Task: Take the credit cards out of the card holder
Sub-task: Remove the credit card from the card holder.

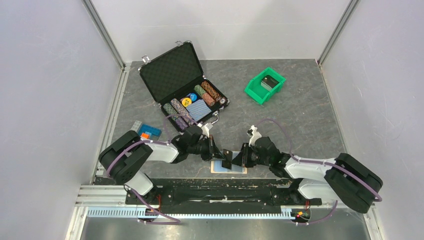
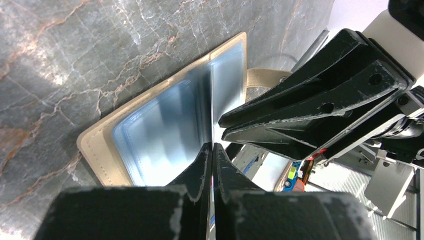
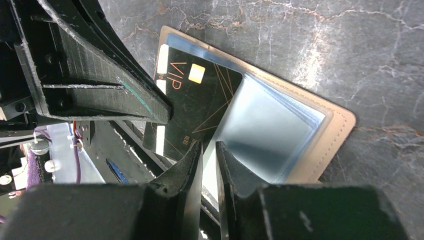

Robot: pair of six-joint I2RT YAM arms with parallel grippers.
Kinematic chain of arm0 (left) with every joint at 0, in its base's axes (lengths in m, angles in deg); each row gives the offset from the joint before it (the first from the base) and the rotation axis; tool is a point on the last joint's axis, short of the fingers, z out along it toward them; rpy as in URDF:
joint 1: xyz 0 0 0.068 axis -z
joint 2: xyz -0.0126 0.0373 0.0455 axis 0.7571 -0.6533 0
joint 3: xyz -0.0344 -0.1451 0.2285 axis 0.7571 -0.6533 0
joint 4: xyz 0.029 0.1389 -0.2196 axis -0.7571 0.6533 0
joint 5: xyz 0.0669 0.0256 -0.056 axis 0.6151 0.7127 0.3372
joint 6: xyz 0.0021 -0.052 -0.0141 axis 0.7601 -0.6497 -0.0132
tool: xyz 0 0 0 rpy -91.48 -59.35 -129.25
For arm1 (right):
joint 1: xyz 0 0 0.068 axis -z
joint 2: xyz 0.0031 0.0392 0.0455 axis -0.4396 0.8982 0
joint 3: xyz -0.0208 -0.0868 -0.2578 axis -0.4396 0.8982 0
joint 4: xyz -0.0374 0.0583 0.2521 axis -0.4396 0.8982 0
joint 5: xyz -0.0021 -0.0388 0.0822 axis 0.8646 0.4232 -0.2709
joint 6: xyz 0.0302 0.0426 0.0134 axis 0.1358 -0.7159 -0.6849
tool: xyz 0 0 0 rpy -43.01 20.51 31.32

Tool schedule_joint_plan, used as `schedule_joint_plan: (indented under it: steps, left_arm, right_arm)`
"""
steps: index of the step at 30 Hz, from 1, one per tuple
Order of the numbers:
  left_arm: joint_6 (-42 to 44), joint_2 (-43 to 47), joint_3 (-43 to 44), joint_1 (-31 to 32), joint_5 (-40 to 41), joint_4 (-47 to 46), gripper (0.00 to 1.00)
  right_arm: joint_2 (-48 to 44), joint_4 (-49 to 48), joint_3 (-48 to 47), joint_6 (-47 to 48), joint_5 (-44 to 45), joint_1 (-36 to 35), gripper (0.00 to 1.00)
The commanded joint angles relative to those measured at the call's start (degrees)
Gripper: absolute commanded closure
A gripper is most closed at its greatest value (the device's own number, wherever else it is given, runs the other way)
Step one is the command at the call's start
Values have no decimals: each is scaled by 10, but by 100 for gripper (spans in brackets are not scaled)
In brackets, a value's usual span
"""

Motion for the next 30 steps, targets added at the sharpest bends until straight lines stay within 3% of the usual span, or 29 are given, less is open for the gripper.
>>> schedule_joint_plan:
  steps: [1, 8, 13, 20, 24, 30]
  left_arm:
    - [11, 58, 11, 2, 26, 32, 98]
    - [43, 227, 29, 2, 158, 244, 98]
    - [49, 349, 59, 2, 247, 333, 98]
    - [12, 393, 43, 2, 196, 222, 98]
    - [-15, 388, 36, 2, 154, 159, 98]
    - [-38, 390, 25, 2, 130, 98, 98]
  right_arm:
    - [-48, 8, 1, 6, 22, -4, 80]
    - [-120, -41, 12, 16, 40, -3, 65]
    - [-151, -70, -9, 27, 9, -2, 51]
    - [-203, -231, 43, -54, -2, -2, 32]
    - [-184, -335, 59, -105, -17, -2, 31]
    - [-143, -334, 25, -107, -18, -2, 31]
